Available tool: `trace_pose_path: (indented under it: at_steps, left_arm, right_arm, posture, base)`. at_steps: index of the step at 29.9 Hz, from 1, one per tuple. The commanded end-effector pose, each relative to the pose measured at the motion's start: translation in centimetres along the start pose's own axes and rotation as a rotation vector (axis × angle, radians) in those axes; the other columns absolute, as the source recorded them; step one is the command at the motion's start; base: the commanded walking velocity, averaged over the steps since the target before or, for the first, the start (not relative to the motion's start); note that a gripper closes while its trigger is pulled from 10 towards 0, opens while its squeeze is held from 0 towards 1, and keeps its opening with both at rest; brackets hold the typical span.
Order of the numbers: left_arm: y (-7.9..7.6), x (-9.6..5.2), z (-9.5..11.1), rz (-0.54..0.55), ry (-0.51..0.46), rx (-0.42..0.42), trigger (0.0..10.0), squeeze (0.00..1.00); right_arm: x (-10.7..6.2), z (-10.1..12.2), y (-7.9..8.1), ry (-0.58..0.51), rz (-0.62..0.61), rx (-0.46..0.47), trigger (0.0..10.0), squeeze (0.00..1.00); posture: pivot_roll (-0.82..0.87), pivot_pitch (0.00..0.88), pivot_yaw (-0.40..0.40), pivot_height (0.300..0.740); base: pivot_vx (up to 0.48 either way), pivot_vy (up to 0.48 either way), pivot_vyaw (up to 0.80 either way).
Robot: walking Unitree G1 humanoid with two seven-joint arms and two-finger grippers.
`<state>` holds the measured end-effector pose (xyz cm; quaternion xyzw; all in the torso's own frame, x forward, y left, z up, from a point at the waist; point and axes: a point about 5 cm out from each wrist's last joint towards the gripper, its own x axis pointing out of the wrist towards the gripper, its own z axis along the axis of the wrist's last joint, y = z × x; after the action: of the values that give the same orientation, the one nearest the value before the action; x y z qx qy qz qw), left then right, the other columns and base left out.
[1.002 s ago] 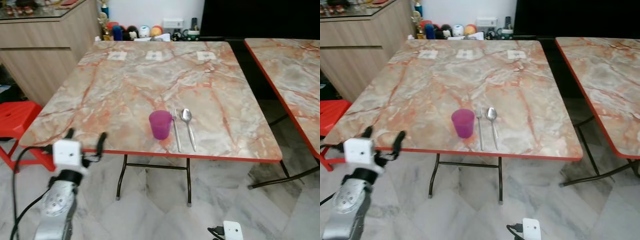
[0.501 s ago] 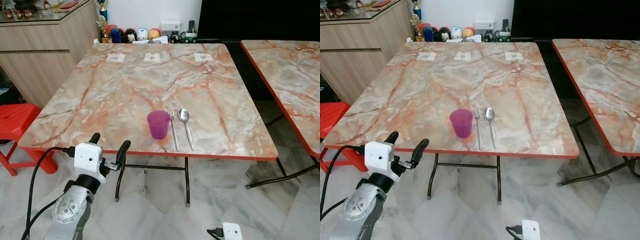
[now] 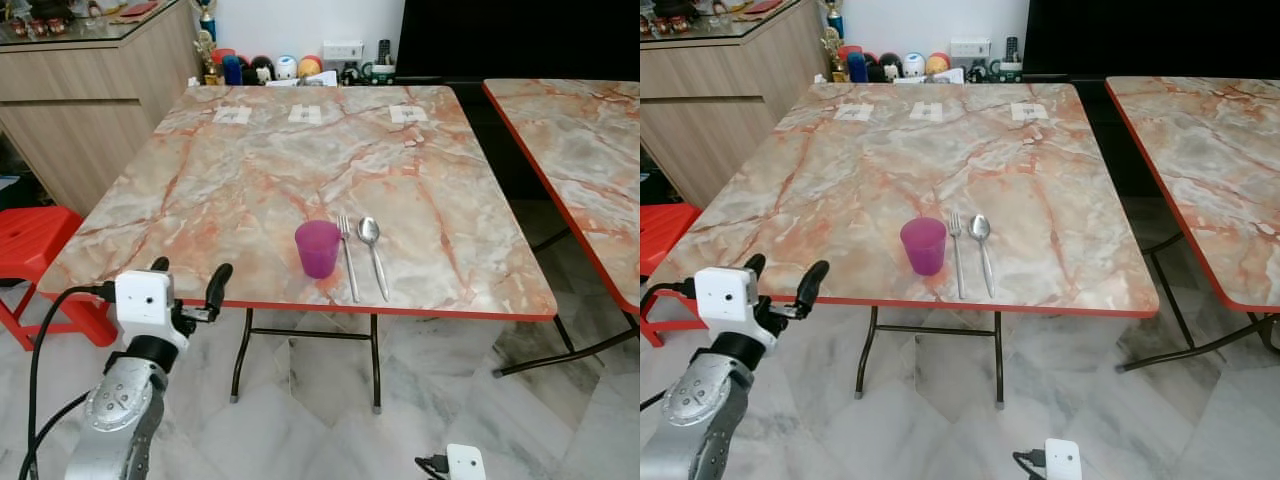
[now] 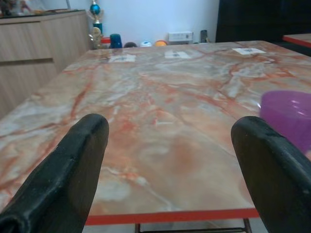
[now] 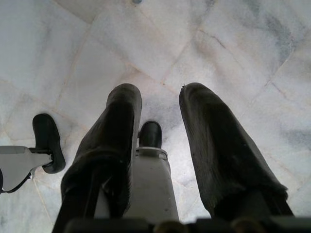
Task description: Setting the table
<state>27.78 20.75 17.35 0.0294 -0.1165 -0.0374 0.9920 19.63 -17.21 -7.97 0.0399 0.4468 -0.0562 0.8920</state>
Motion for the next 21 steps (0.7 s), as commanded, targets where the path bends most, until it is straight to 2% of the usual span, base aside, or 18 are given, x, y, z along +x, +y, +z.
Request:
trace_pose_path:
  at_steps: [1,6,10,15,21]
  left_arm:
    - [1.0,-0.3,-0.2,0.007,0.022,0.011,10.0,0.0]
    - [2.1,-1.2,-0.5,-0.016,0.054,0.069,10.0,0.0]
    - [2.0,-1.3,-0.6,-0.077,0.068,0.128,10.0,0.0]
    - [1.5,-0.8,-1.1,-0.051,0.065,0.072,10.0,0.0]
    - [1.3,-1.0,-1.4,-0.03,0.068,0.044,10.0,0.0]
  right_arm:
    - [-0.1,-0.5,-0.3,0.012,-0.004,0.011,10.0,0.0]
    - [-0.5,-2.0,-1.8,0.034,-0.024,0.009,10.0,0.0]
    - [-0.6,-2.4,-2.2,0.037,-0.038,0.025,10.0,0.0]
    - [-0.7,-2.4,-2.7,0.028,-0.049,0.04,10.0,0.0]
    - [-0.8,-2.8,-2.8,0.034,-0.052,0.04,10.0,0.0]
  posture:
    - [0.09,0.134,0.023,0.74]
    - [0.11,0.139,0.018,0.74]
    - [0.1,0.152,0.011,0.74]
    - [0.06,0.167,0.014,0.74]
    - [0.06,0.167,0.016,0.74]
  base:
    - [0.0,0.0,0.0]
    - [0.0,0.0,0.0]
    - [0.0,0.0,0.0]
    - [0.0,0.0,0.0]
    - [0.0,0.0,0.0]
